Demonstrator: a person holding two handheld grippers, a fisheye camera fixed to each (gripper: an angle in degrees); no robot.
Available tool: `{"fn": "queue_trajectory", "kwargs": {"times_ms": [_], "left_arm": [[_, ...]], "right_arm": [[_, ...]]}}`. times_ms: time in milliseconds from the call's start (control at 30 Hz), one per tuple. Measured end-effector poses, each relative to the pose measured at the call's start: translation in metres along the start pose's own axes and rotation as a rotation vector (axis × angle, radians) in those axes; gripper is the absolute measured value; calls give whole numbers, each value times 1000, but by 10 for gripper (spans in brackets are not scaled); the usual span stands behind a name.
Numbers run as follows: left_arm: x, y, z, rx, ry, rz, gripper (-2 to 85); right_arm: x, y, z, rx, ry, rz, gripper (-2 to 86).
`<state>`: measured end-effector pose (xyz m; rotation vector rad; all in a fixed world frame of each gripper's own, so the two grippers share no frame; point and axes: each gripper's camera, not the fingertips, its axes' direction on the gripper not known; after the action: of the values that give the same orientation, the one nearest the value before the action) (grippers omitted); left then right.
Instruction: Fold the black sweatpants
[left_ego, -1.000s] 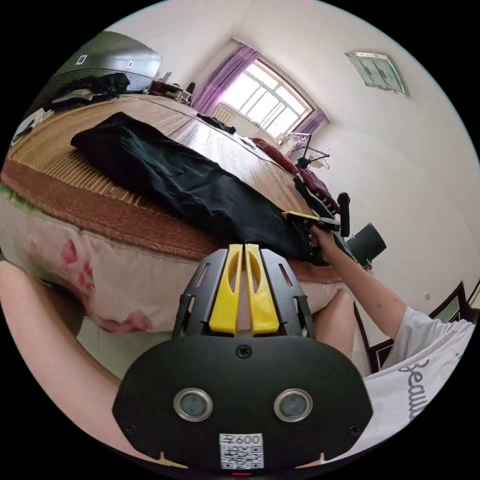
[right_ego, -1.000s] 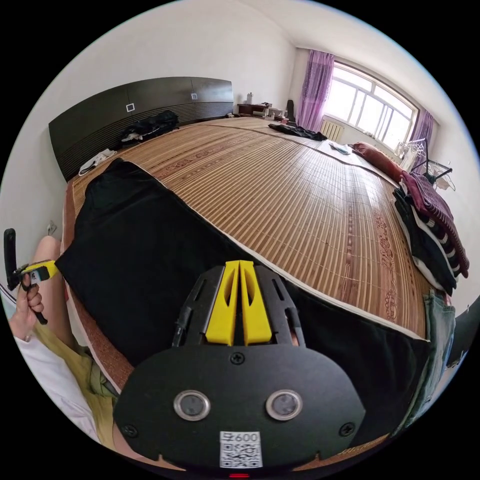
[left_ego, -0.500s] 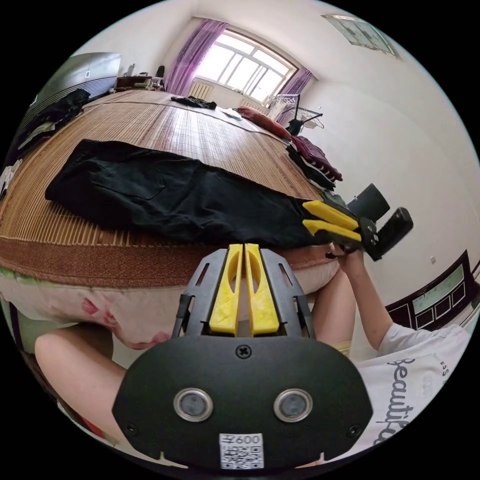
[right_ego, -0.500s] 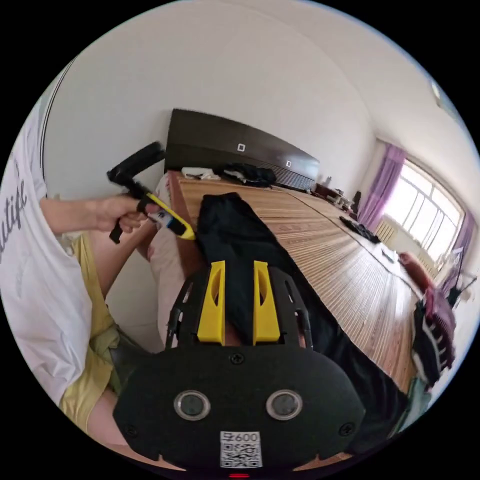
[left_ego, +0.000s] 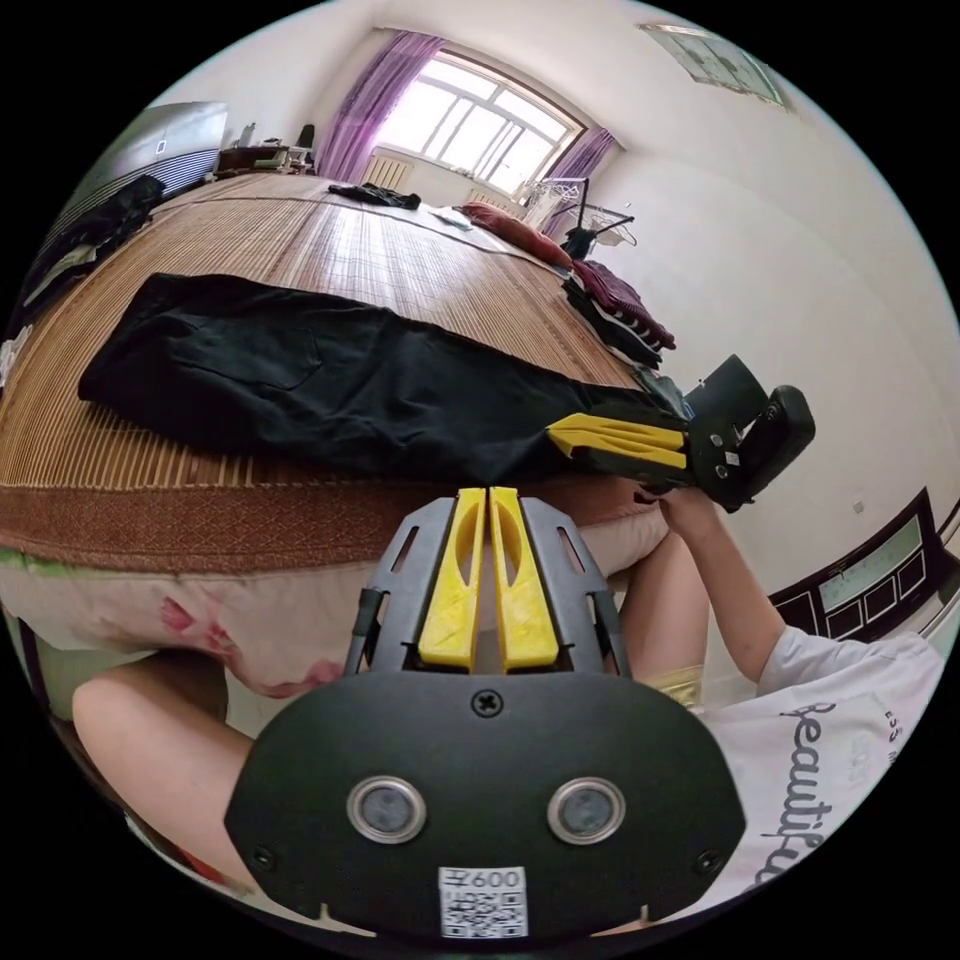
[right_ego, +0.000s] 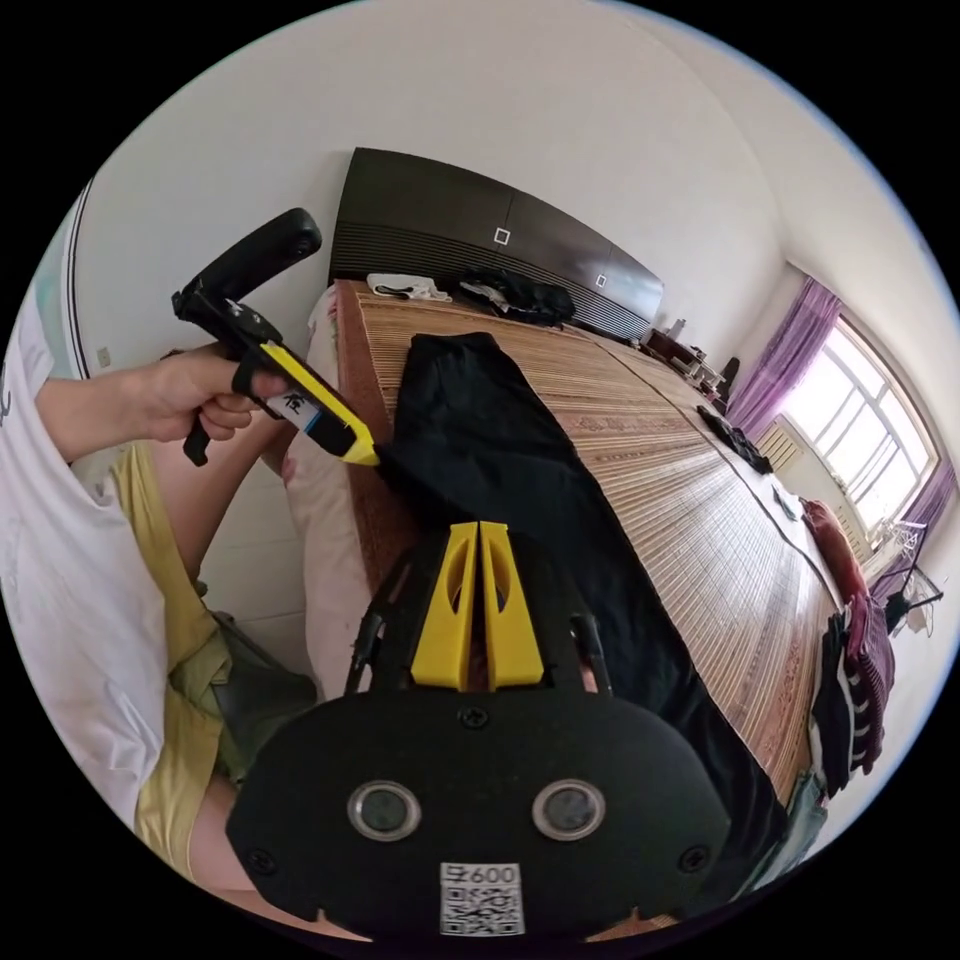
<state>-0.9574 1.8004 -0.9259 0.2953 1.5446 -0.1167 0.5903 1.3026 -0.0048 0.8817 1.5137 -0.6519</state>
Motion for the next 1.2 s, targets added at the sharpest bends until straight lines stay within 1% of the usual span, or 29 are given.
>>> {"fn": "queue_trajectory", "kwargs": {"times_ms": [133, 200, 267, 400, 467, 600, 667, 833, 900, 1133, 1200], "left_arm": [[-11, -3, 0, -19, 1, 1, 6], [-25, -4, -4, -21, 36, -14, 6], [-36, -7, -6, -29, 61, -23, 6], [-58, -14, -13, -37, 115, -39, 5], [-65, -16, -15, -46, 123, -40, 6], [-79, -15, -16, -61, 124, -34, 6], [-86, -12, -17, -64, 122, -37, 6], [-104, 0, -19, -63, 126, -40, 7], [-113, 7, -20, -64, 105, -36, 7], [-139, 36, -15, -67, 127, -28, 6], [-146, 52, -12, -67, 126, -19, 6]], "right_arm": [[-14, 27, 22, -65, 8, -27, -8], [-20, 43, 29, -86, 6, -15, -6], [-25, 68, 24, -54, 16, 20, -2], [-48, 102, -3, 48, 63, -4, 22], [-77, 115, -15, 103, 64, -96, 34], [-113, 122, -2, 109, 96, -227, 45], [-137, 128, 24, 58, 225, -343, 53], [-157, 147, 62, 10, 326, -454, 52], [-158, 158, 67, 18, 362, -456, 48], [-145, 195, 74, 6, 432, -429, 43], [-138, 202, 72, 14, 412, -414, 42]]}}
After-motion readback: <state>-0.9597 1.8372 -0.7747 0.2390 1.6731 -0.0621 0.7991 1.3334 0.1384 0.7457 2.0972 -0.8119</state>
